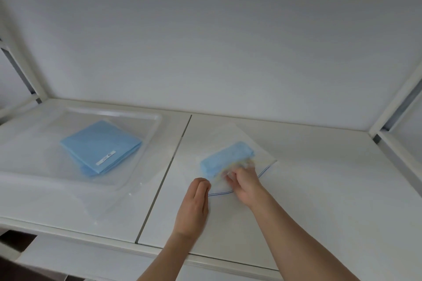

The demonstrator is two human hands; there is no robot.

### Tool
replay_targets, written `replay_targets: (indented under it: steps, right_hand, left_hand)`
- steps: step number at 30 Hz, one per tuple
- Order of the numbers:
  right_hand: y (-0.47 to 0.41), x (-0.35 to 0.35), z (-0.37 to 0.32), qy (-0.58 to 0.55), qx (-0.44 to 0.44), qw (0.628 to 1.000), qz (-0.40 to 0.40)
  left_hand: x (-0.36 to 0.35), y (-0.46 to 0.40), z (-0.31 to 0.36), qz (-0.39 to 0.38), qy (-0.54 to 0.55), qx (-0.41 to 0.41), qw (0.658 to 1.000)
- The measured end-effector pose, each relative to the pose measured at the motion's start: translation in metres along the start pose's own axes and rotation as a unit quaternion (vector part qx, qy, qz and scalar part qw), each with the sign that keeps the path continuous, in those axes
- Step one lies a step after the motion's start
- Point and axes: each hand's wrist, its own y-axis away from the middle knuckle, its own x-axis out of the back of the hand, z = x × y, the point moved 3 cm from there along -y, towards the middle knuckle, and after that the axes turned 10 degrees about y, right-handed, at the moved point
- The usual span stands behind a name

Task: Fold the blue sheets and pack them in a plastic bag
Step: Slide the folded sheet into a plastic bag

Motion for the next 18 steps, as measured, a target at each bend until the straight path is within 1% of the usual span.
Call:
replay_targets:
  steps: [2,4,6,8,10,12,13,15,18]
  right_hand:
    - [-0.002,0.0,0.004,0.026,-0.025,0.999,-0.028]
    - [-0.002,0.004,0.005,0.084,-0.03,0.995,-0.04]
    - [-0.001,0.008,0.003,0.158,-0.013,0.987,-0.019]
    - [0.0,0.014,0.0,0.223,0.006,0.975,0.015]
    - [0.004,0.022,-0.004,0.273,0.012,0.961,0.034]
    - [0.013,0.029,-0.008,0.322,0.006,0.946,0.026]
    - [0.018,0.032,-0.01,0.34,-0.001,0.94,0.014]
    - [0.033,0.036,-0.017,0.364,-0.029,0.93,-0.035]
    - [0.057,0.041,-0.035,0.428,-0.073,0.893,-0.122]
  left_hand:
    - [0.0,0.001,-0.001,-0.003,-0.004,0.0,1.0]
    - [0.0,0.0,0.0,0.0,-0.007,-0.001,1.0]
    - [0.001,-0.001,0.003,0.007,-0.014,-0.004,1.0]
    - [0.0,-0.002,0.004,-0.004,-0.028,-0.005,1.0]
    - [-0.003,-0.001,0.001,-0.032,-0.045,0.018,0.998]
    - [-0.005,-0.001,-0.004,-0.056,-0.066,0.048,0.995]
    - [-0.005,-0.002,-0.004,-0.064,-0.075,0.054,0.994]
    - [-0.006,-0.004,-0.003,-0.078,-0.089,0.043,0.992]
    - [-0.006,-0.006,-0.002,-0.081,-0.094,0.019,0.992]
